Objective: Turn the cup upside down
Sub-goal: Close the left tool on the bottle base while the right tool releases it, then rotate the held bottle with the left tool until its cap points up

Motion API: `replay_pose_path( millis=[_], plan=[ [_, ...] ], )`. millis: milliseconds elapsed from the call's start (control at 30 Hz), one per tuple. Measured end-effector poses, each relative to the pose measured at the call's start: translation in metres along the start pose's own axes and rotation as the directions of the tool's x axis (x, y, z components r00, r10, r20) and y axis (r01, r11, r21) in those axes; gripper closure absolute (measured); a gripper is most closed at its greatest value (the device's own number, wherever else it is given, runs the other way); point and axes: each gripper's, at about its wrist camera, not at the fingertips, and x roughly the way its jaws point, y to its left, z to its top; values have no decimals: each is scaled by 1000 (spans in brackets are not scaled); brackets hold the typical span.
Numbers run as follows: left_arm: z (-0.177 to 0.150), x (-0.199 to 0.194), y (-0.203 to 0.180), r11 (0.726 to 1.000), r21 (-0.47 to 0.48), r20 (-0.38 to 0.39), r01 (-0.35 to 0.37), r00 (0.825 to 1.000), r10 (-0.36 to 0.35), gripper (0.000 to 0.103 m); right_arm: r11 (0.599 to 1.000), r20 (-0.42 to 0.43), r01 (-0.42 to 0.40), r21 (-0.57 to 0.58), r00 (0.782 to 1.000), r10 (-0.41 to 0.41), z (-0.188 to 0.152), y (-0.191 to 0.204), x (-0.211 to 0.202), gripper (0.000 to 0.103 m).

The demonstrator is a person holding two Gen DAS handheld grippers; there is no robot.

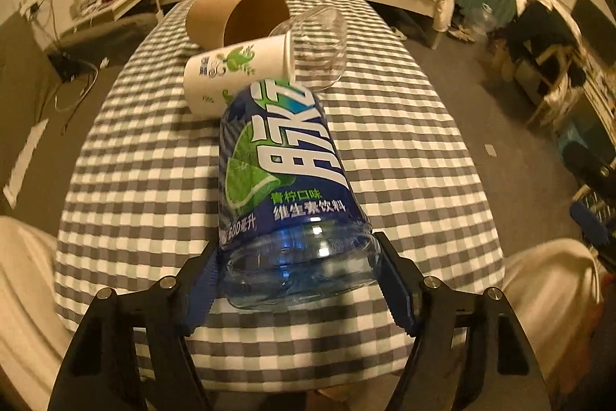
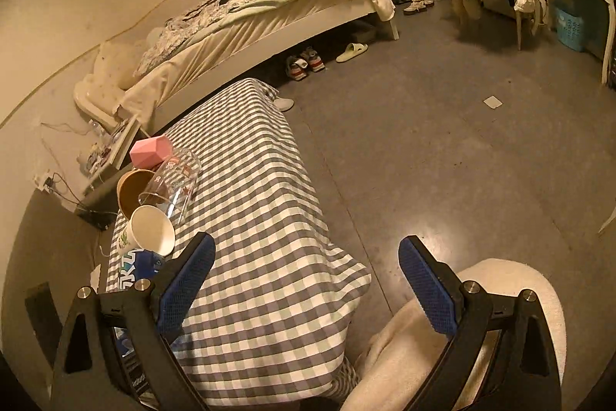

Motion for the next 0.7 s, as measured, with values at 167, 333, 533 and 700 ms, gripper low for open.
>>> replay_pose_path(
  millis=[167,333,533,700],
  plan=[
    [5,-25,1,997,71,27,-12,1000,10,28,1000,3,-7,-4,1000,7,-1,3,-1,6],
    [12,-39,7,993,110,17,-41,999,39,28,1000,5,-7,-11,1000,7,-2,6,-2,6],
    [8,-40,10,985,173,-129,15,992,8,28,1000,8,-2,-11,1000,2,-3,6,-4,6],
    [-9,-37,8,960,279,-255,35,966,39,28,1000,4,3,-10,1000,-3,-3,5,-4,6]
  ],
)
